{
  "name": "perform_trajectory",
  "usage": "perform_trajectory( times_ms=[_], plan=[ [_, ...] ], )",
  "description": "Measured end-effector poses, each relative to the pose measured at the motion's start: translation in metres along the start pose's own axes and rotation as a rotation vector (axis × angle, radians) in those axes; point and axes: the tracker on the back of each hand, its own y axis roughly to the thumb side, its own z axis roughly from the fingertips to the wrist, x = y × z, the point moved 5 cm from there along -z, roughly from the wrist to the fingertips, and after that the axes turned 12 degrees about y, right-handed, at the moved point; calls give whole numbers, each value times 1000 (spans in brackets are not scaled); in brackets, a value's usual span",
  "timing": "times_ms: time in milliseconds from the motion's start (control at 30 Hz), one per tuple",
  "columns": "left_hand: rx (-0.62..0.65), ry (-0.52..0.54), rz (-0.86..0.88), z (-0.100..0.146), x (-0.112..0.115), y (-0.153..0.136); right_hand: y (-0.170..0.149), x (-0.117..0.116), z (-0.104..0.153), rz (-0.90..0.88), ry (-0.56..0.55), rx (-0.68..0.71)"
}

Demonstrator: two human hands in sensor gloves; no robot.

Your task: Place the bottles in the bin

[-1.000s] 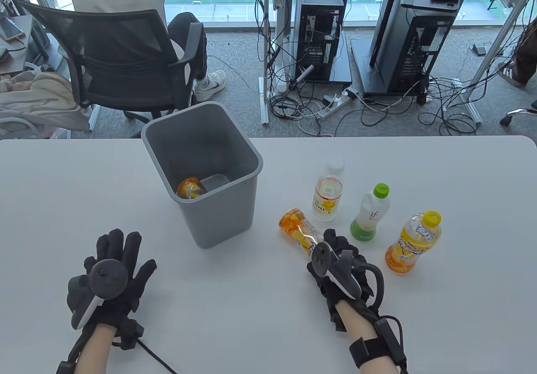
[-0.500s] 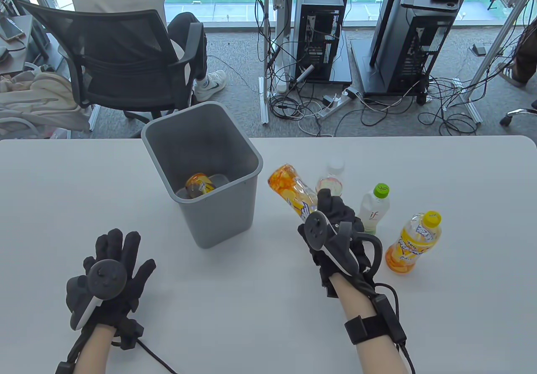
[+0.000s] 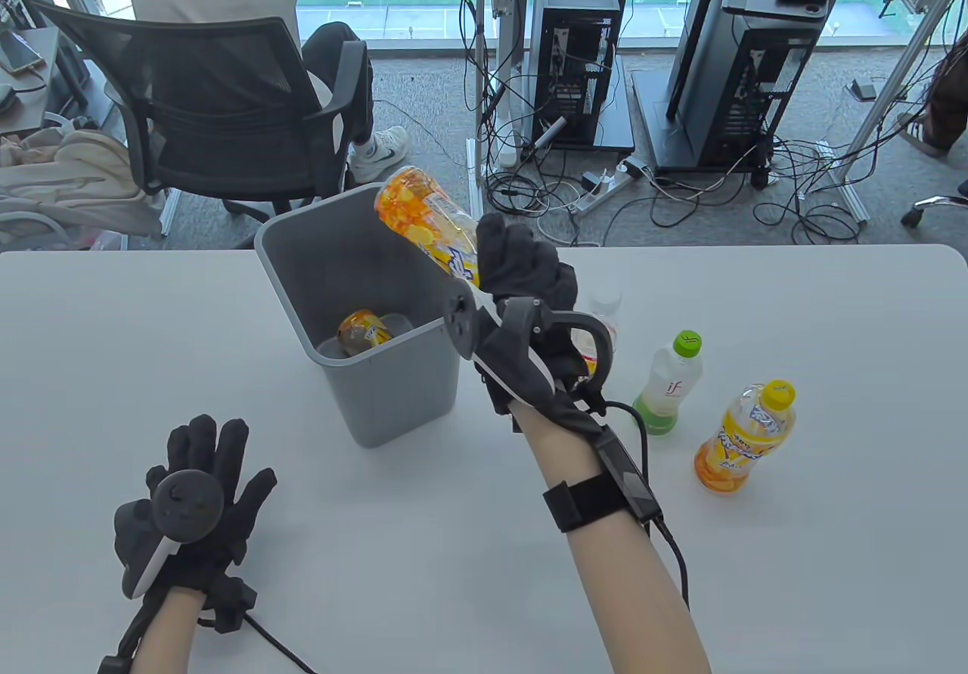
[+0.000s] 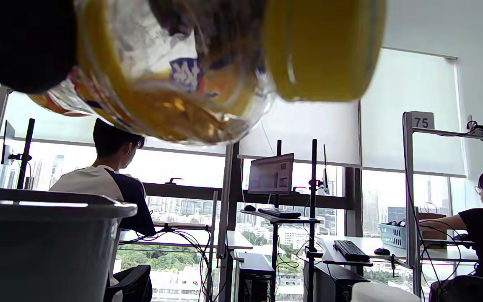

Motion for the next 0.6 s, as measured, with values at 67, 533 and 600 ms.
perform_trajectory(
  times_ms=[67, 533, 600],
  plan=[
    [1, 0, -15, 2, 1, 0, 18, 0, -10, 23, 1, 52],
    [-8, -4, -71, 3, 3, -1, 103, -37, -30, 197, 105, 132],
    [-6, -7, -72, 3, 3, -1, 100, -30, -27, 153, 69, 149]
  ],
)
